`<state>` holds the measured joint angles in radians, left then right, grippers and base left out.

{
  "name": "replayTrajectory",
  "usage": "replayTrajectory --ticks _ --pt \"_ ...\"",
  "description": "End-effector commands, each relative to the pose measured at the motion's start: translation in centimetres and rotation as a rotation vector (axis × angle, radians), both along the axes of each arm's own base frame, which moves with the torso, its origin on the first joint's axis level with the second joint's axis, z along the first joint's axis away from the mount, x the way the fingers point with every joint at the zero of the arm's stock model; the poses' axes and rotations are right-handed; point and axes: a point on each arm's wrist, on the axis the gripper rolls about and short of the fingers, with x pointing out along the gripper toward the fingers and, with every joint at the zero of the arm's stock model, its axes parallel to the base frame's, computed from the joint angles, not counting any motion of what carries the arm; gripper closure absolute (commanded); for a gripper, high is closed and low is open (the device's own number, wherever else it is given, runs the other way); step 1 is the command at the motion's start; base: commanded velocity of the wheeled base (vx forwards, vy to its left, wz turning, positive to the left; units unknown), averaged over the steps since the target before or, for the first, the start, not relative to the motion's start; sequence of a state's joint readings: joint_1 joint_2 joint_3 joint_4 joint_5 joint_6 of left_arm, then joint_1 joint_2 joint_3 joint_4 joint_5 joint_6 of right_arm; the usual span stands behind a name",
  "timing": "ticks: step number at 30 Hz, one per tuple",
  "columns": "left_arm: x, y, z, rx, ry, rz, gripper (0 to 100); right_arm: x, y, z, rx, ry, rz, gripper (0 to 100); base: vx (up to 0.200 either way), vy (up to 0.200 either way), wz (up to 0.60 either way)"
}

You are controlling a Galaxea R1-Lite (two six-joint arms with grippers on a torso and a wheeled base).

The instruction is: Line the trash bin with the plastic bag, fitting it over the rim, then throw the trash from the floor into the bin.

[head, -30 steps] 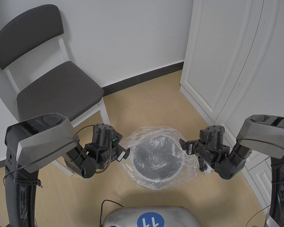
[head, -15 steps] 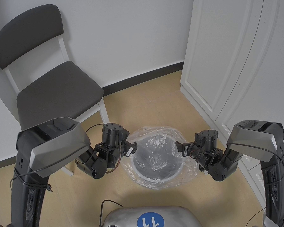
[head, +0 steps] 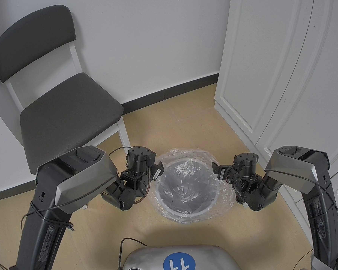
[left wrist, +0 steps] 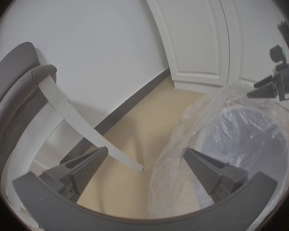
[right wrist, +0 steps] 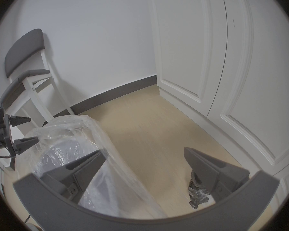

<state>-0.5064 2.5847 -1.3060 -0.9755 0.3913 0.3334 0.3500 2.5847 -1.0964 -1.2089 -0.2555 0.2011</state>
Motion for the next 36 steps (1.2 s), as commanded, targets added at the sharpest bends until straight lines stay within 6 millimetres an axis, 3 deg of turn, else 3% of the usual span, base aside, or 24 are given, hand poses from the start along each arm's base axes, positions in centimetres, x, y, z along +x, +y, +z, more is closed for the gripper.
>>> replayTrajectory --ticks 1,7,23,36 --pt "0.8 -0.4 -1.0 -0.013 -0.025 0.009 0 0.8 -0.2 -0.8 0.019 -0.006 -0.018 0 0.000 0.000 0.00" --pt "1.5 -0.6 -0.7 -0.045 -0.047 0.018 0 1.8 0.0 -0.8 0.078 -0.058 -0.030 0 0.000 0.000 0.00" --pt "4.1 -0.2 -2.6 -0.066 -0.088 0.051 0 3.8 0.4 -4.4 0.159 -0.143 -0.032 0 0.000 0.000 0.00" --pt "5.0 0.0 -3.7 -0.054 -0.093 0.101 0 4.5 -0.1 -4.7 0.158 -0.129 -0.046 0 0.000 0.000 0.00"
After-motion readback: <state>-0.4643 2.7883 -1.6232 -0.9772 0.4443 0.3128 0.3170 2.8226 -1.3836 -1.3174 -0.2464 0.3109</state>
